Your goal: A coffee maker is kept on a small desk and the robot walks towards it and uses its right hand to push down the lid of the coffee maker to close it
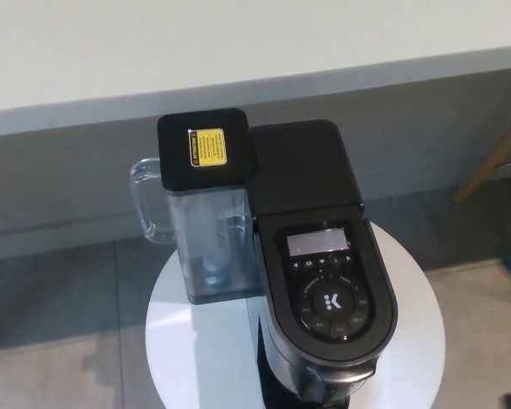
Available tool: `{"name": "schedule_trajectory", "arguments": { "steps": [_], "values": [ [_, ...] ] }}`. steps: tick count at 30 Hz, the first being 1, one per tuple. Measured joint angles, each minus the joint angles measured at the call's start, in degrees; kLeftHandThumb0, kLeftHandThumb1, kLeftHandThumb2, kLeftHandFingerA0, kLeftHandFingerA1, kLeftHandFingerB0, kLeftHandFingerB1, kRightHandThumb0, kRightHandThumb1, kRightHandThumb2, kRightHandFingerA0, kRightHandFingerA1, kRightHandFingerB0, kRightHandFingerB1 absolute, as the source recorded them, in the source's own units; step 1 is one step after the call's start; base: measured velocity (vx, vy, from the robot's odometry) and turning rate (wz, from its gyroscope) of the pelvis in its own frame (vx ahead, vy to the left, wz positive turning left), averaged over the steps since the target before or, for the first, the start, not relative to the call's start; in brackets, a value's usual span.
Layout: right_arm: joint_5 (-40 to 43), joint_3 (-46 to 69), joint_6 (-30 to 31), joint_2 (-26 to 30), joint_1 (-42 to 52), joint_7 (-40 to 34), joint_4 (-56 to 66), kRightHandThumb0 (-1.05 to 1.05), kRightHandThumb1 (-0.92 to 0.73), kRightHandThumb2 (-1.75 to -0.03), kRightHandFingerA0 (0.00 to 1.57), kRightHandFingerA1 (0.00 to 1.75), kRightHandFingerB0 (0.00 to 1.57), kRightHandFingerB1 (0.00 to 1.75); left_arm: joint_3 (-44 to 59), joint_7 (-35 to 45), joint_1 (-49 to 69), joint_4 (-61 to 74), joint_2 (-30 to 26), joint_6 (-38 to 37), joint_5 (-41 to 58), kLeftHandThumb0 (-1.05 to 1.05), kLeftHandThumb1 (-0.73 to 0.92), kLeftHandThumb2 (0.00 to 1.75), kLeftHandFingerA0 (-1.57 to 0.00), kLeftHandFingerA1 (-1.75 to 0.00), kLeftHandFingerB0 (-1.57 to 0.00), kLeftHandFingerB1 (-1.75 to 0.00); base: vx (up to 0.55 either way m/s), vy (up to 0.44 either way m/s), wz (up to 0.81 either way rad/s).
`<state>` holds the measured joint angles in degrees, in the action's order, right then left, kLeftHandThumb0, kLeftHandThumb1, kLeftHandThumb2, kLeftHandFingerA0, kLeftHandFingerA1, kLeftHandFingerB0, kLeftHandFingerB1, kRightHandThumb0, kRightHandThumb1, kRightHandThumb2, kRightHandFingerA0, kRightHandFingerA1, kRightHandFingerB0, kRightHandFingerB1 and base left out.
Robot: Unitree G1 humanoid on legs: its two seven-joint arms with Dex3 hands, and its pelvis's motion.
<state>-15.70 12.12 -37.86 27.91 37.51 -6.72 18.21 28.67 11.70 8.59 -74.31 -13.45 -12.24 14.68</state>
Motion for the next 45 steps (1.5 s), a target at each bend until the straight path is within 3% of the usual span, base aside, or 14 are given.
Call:
{"name": "schedule_trajectory", "arguments": {
  "steps": [4, 6, 9, 19, 21, 23, 25, 26, 34, 36, 39, 41, 44, 45],
  "values": [
    [3.0, 6.3, -1.2, -0.7, 1.3, 0.0, -6.7, -0.64, -0.68, -0.98, 0.49, 0.56, 0.33, 0.48, 0.0, 0.0, 0.2, -0.1, 0.0, 0.0, 0.0, -0.84, 0.8, 0.66, -0.25, -0.4, -0.23, -0.3, 0.0, 0.0, 0.0],
    [3.8, 8.0, -1.5, -0.6, 1.2, -0.1, -12.4, -0.62, -0.83, -0.65, 0.57, 0.43, 0.36, 0.33, 0.0, 0.0, 0.3, -0.1, 0.1, 0.0, 0.0, -0.86, 0.8, 0.65, -0.24, -0.41, -0.22, -0.29, 0.0, 0.0, 0.0],
    [4.2, 9.1, -1.4, -0.6, 0.9, -0.1, -19.3, -0.63, -0.69, -0.98, 0.5, 0.57, 0.28, 0.47, 0.0, 0.0, 0.4, -0.1, 0.2, 0.0, 0.0, -0.85, 0.8, 0.65, -0.24, -0.42, -0.23, -0.29, 0.0, 0.0, 0.0],
    [5.3, 11.6, -0.2, -0.8, -2.2, -0.1, -45.5, -0.7, -0.9, -0.68, 0.43, 0.37, 0.25, 0.29, 0.0, 0.0, 1.4, -0.6, 0.3, 0.0, 0.0, -0.84, 0.82, 0.66, -0.24, -0.39, -0.21, -0.29, 0.0, 0.0, 0.0],
    [5.5, 11.8, 0.2, -0.9, -3.2, -0.1, -49.4, -0.74, -0.75, -1.07, 0.26, 0.5, 0.08, 0.4, 0.0, 0.0, 1.5, -0.7, 0.3, 0.0, 0.0, -0.84, 0.81, 0.65, -0.23, -0.39, -0.21, -0.29, 0.0, 0.0, 0.0],
    [5.8, 12.0, 1.2, -1.2, -5.2, -0.1, -55.6, -0.75, -0.92, -0.71, 0.28, 0.38, 0.12, 0.22, 0.1, 0.0, 1.7, -0.9, 0.3, 0.0, 0.0, -0.85, 0.81, 0.65, -0.23, -0.39, -0.21, -0.29, 0.0, 0.0, 0.0],
    [6.2, 12.3, 2.2, -1.8, -7.1, 0.0, -60.4, -0.77, -0.77, -1.08, 0.1, 0.45, 0.05, 0.33, 0.1, -0.1, 1.8, -1.1, 0.3, 0.0, 0.0, -0.86, 0.81, 0.65, -0.21, -0.37, -0.19, -0.28, 0.0, 0.0, 0.0],
    [6.4, 12.5, 2.6, -2.1, -7.8, 0.2, -62.1, -0.78, -0.92, -0.78, 0.17, 0.36, 0.06, 0.2, 0.1, -0.1, 1.8, -1.1, 0.3, 0.0, 0.0, -0.9, 0.82, 0.65, -0.22, -0.4, -0.19, -0.28, 0.0, 0.0, 0.0],
    [8.8, 11.8, 9.5, -5.8, -19.2, 3.3, -82.4, -0.88, -0.91, -0.69, 0.19, 0.36, 0.06, 0.18, -0.8, -0.4, 2.4, -2.4, -0.2, 1.3, -0.4, -0.79, 0.76, 0.64, -0.24, -0.35, -0.21, -0.28, 0.0, 0.0, 0.0],
    [9.2, 10.8, 11.2, -6.1, -21.5, 4.7, -85.4, -0.84, -0.7, -1.06, 0.11, 0.46, 0.05, 0.23, -2.1, -1.1, 2.4, -2.6, -0.6, 2.1, -0.9, -0.78, 0.75, 0.63, -0.25, -0.34, -0.23, -0.29, 0.0, 0.0, 0.0],
    [9.3, 8.9, 12.9, -6.1, -23.5, 6.4, -87.3, -0.84, -0.67, -1.02, 0.14, 0.47, 0.06, 0.26, -4.4, -2.4, 2.2, -3.0, -1.0, 2.9, -2.2, -0.78, 0.74, 0.63, -0.27, -0.34, -0.25, -0.3, 0.0, 0.0, 0.0],
    [9.5, 8.0, 13.8, -6.1, -24.2, 7.3, -87.8, -0.81, -0.78, -0.65, 0.23, 0.37, 0.06, 0.23, -5.6, -3.1, 2.1, -3.1, -1.3, 3.2, -2.9, -0.79, 0.55, 0.95, -0.17, -0.47, -0.19, -0.43, 0.0, 0.0, 0.0],
    [9.7, 7.0, 15.1, -6.1, -24.9, 8.6, -88.1, -0.8, -0.73, -0.63, 0.24, 0.37, 0.06, 0.24, -6.5, -3.5, 1.8, -2.9, -1.5, 3.3, -3.5, -0.77, 0.7, 0.62, -0.23, -0.38, -0.28, -0.3, 0.0, 0.0, 0.0],
    [9.8, 6.8, 15.5, -6.1, -25.0, 8.9, -88.1, -0.84, -0.55, -0.95, 0.15, 0.47, 0.04, 0.28, -6.8, -3.7, 1.7, -2.9, -1.5, 3.4, -3.7, -0.73, 0.66, 0.61, -0.22, -0.35, -0.26, -0.3, 0.0, 0.0, 0.0]
  ]
}}
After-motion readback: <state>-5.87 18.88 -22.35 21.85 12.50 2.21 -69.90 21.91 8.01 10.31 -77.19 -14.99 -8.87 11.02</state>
